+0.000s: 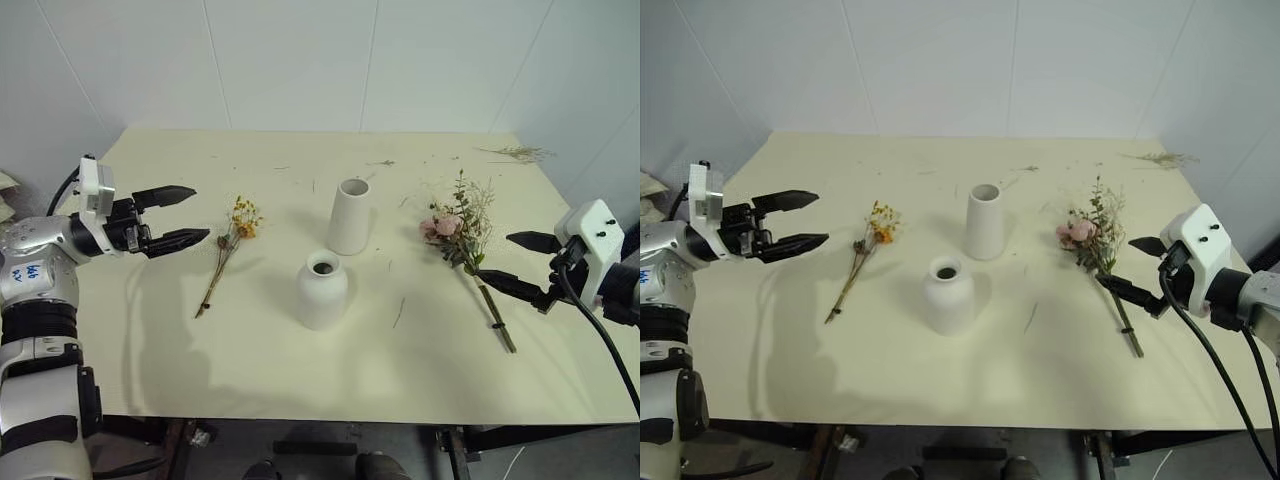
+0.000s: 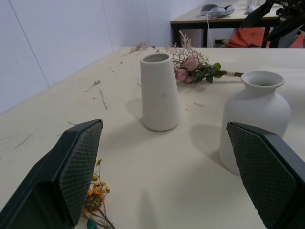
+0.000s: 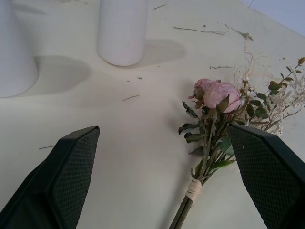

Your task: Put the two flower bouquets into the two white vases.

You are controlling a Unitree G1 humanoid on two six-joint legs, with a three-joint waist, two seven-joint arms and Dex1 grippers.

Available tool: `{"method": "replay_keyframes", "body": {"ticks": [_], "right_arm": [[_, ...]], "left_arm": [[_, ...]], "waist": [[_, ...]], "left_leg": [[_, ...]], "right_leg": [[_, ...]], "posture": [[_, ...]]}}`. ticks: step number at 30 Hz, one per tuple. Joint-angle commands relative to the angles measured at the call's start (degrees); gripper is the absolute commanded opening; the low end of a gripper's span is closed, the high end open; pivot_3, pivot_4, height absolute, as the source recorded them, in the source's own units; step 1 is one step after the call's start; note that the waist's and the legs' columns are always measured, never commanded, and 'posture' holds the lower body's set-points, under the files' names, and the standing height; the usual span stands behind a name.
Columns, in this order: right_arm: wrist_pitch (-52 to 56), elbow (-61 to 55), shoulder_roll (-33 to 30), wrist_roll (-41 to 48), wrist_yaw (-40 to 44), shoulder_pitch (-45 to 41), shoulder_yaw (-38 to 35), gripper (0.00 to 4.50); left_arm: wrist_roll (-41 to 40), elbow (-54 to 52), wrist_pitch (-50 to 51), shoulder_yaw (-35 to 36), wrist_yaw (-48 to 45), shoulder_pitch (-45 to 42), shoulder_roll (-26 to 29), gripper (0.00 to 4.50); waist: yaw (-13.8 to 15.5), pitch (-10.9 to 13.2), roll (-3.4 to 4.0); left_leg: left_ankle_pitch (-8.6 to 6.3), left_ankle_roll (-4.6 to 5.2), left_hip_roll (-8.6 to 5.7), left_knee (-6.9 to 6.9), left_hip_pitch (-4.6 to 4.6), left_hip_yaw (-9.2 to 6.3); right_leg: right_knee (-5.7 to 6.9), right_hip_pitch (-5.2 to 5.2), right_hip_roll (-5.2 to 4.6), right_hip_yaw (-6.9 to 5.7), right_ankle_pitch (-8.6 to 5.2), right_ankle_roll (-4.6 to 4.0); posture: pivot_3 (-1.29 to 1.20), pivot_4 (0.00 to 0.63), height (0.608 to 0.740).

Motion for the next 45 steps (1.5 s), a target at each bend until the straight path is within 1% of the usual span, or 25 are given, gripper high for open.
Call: {"method": "replay_keyframes", "body": {"ticks": [1,5,9,13,16,18,21,24,26,29,36,40,45], "right_arm": [[-1.82,-2.89,0.55,1.04,-0.49,0.31,-3.52,4.50],[-1.57,-5.42,2.51,2.66,-2.37,-0.25,-4.44,4.50],[-1.11,-6.08,2.05,2.22,-4.28,-1.05,-4.10,4.50],[1.57,-6.33,1.50,2.95,-6.68,-3.37,-3.30,4.50],[10.26,-6.06,-0.27,3.43,-11.04,-6.75,-1.27,4.50],[11.73,-5.47,-0.19,2.40,-12.57,-8.15,0.38,4.50],[16.96,-5.69,0.17,2.29,-16.19,-9.24,0.83,4.50],[28.97,-3.76,-0.58,2.18,-21.30,-12.29,2.46,4.50],[35.26,-3.75,-1.50,2.38,-22.16,-12.70,4.21,4.50],[39.26,-3.03,-1.64,2.10,-22.57,-13.89,6.79,4.50],[37.99,2.20,0.48,-0.72,-23.25,-16.04,10.78,4.50],[28.78,15.54,1.81,-5.71,-20.98,-20.63,17.32,4.50],[23.28,24.04,3.94,-8.74,-18.26,-25.56,21.48,4.50]], "left_arm": [[-0.71,-1.23,-0.17,1.08,-0.59,-0.99,1.28,4.45],[-1.69,-1.61,-1.02,1.29,-1.16,-1.01,-0.55,4.45],[-2.21,-1.25,-2.08,1.14,-2.84,-1.31,-2.32,4.45],[-3.34,-1.93,-2.18,2.01,-4.35,-0.03,-2.51,4.45],[-5.00,-3.34,-1.55,2.22,-6.85,0.91,-2.66,4.45],[-5.63,-3.55,-1.99,1.97,-7.44,1.24,-3.47,4.45],[-6.35,-6.13,0.04,1.38,-7.11,3.25,-3.60,4.45],[-6.02,-5.38,-0.20,0.88,-7.62,2.30,-3.45,4.45],[-6.34,-6.05,-0.16,1.26,-6.74,2.22,-3.61,4.45],[-6.13,-5.87,-0.57,0.98,-6.16,1.75,-4.25,4.45],[-5.78,-5.54,-1.78,0.88,-5.73,1.78,-5.56,4.45],[-7.42,-8.94,-0.67,2.34,-5.46,3.79,-4.74,4.45],[-8.46,-11.45,0.81,3.27,-4.84,4.95,-3.86,4.45]], "waist": [[0.06,0.00,0.00],[0.06,0.00,0.00],[0.09,0.01,-0.02],[-0.06,0.01,-0.01],[-0.10,0.01,0.00],[0.05,0.01,-0.01],[0.09,0.01,-0.01],[0.10,0.01,-0.01],[0.16,0.01,0.00],[0.14,0.01,0.00],[-0.11,0.01,0.00],[-0.15,0.02,0.00],[-0.14,0.02,0.01]], "left_leg": [[0.00,0.00,0.00,0.00,0.00,0.00],[0.00,0.00,0.00,0.01,0.00,0.00],[0.00,0.00,0.00,0.05,-0.01,0.00],[0.00,0.00,0.00,0.02,0.00,0.00],[0.00,0.00,0.01,0.01,0.01,0.01],[0.00,0.00,0.01,0.02,0.00,0.01],[0.00,0.00,0.02,0.04,0.00,0.01],[0.00,0.00,0.02,0.02,-0.03,0.00],[0.00,0.00,0.02,0.03,-0.03,0.01],[0.00,0.01,0.02,0.00,-0.03,0.01],[-0.01,0.01,0.02,0.00,-0.04,0.03],[-0.01,0.02,0.03,0.00,-0.04,0.12],[-0.01,0.02,0.03,-0.05,-0.13,0.19]], "right_leg": [[0.00,0.00,0.00,0.00,0.00,0.00],[0.00,0.00,0.00,0.00,0.00,0.00],[0.01,0.01,0.00,0.00,0.00,0.00],[0.00,0.01,0.00,0.01,0.00,0.00],[0.01,0.00,0.01,0.03,0.00,-0.01],[0.02,0.00,0.01,0.03,0.00,-0.01],[0.01,0.00,0.00,0.04,0.00,-0.01],[0.00,-0.03,0.01,0.04,0.00,-0.02],[-0.01,-0.03,0.00,0.05,0.00,-0.02],[-0.02,-0.05,0.00,0.04,-0.01,-0.04],[-0.01,-0.07,0.01,0.05,-0.01,-0.03],[-0.01,-0.13,0.01,0.11,0.01,-0.01],[0.04,-0.34,0.01,0.18,0.01,0.00]], "posture": [[0.00,0.150,0.740],[0.00,0.150,0.740],[0.00,0.150,0.740],[0.00,0.150,0.740],[0.00,0.150,0.740],[0.00,0.150,0.740],[0.00,0.150,0.740],[0.00,0.150,0.740],[0.00,0.150,0.740],[0.00,0.150,0.740],[0.00,0.150,0.740],[0.00,0.150,0.740],[0.00,0.150,0.740]]}}
